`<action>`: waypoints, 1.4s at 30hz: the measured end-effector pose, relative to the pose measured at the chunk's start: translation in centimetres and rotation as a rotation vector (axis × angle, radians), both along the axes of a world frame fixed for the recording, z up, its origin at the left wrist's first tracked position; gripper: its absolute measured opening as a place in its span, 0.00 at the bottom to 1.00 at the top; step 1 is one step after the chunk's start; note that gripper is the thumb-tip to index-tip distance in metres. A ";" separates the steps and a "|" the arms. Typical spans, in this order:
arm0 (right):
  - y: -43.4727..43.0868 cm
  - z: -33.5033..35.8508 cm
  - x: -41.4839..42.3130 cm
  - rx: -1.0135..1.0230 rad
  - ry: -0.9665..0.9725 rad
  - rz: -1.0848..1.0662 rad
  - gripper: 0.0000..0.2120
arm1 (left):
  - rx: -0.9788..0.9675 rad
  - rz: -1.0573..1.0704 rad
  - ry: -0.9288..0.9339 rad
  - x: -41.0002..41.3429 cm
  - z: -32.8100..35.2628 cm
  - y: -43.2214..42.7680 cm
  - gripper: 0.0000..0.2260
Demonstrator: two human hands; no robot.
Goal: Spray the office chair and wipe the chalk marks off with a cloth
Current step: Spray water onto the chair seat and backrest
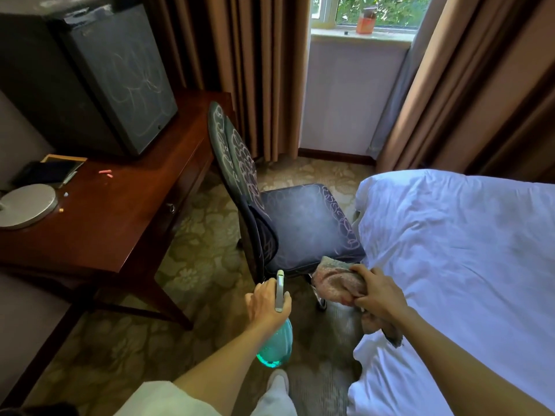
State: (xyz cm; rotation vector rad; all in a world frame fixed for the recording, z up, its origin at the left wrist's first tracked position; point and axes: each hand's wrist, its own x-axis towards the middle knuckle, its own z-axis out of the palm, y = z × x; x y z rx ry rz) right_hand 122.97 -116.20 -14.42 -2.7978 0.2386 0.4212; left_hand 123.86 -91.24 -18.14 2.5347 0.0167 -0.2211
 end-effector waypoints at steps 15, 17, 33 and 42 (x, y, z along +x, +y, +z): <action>-0.9 -0.4 11.1 0.013 -0.025 0.058 0.34 | -0.017 0.207 -0.053 7.3 -0.8 -1.2 0.09; -0.9 -0.8 11.9 0.021 -0.019 0.086 0.34 | -0.037 0.215 -0.101 7.2 -1.3 -1.0 0.09; -5.9 -1.2 20.3 0.008 -0.002 0.364 0.32 | 0.038 0.583 -0.121 9.7 -2.1 -7.5 0.14; -12.4 -1.9 24.8 0.055 0.026 0.531 0.35 | -0.058 0.686 -0.202 10.1 -0.3 -15.6 0.17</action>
